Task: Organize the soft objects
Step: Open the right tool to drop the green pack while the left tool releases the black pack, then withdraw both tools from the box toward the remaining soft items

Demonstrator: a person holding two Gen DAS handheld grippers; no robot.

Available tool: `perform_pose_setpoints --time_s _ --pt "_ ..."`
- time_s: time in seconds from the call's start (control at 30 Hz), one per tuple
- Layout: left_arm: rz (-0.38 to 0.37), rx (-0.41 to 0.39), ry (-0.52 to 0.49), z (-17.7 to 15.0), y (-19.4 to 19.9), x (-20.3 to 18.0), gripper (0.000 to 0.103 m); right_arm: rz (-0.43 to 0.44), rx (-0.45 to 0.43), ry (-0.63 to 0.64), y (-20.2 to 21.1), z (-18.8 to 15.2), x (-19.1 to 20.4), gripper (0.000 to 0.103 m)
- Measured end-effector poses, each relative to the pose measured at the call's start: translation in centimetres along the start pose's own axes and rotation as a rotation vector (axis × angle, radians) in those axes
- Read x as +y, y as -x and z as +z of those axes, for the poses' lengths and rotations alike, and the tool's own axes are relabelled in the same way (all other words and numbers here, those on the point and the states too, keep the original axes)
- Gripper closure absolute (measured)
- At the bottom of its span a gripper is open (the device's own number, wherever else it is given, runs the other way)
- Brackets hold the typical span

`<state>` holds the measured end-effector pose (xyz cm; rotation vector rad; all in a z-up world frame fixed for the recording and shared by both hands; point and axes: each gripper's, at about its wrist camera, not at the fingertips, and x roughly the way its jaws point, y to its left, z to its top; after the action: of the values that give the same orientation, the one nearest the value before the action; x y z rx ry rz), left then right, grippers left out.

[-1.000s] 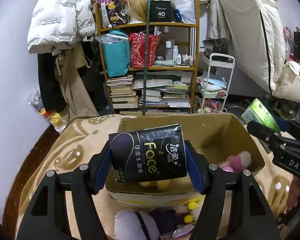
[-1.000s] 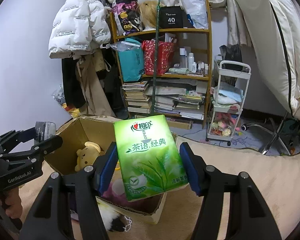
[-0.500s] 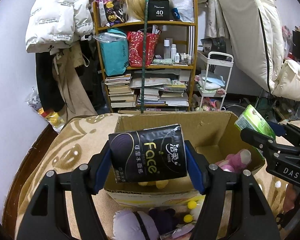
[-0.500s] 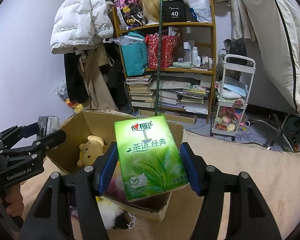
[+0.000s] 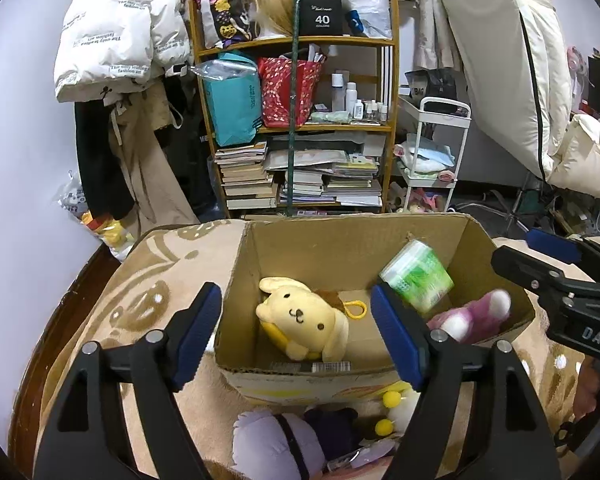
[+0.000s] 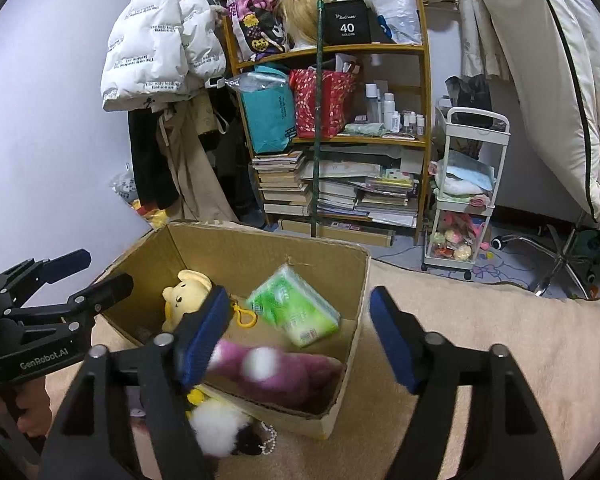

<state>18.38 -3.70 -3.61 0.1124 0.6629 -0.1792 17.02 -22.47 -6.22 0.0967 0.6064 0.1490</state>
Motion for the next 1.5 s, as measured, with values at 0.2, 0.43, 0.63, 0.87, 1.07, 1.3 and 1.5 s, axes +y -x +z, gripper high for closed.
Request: perform_pose_setpoints --time_s 0.2,0.43,0.63,0.87,1.07,1.3,1.5 --pt "0.027 -0.014 -0.002 -0.2 1.5 0.6 0.015 -0.007 -0.019 0.005 1.3 0.0 0.3 0.012" --pt "0.092 -0.038 -0.033 -0.2 3.7 1.0 0.008 -0.011 -0.035 0.014 3.2 -0.3 1.2 0.008" --pt "0.082 0.023 0.039 -1.1 4.8 2.5 0.008 -0.015 -0.043 0.021 4.9 -0.6 2.5 0.007" --pt "0.056 0.075 0.140 -2.1 6.7 4.2 0.008 -0.014 -0.033 0.023 6.9 -1.5 3.5 0.007" --pt "0.072 0.080 0.115 -3.2 8.1 4.0 0.008 -0.016 -0.024 0.012 8.4 -2.2 3.6 0.007" --pt "0.071 0.083 0.099 -4.2 9.6 3.4 0.008 -0.017 -0.008 0.001 9.7 -2.9 3.4 0.007" --pt "0.068 0.093 0.089 -5.3 10.9 2.6 0.008 -0.010 0.011 -0.017 10.2 -3.7 3.6 0.007"
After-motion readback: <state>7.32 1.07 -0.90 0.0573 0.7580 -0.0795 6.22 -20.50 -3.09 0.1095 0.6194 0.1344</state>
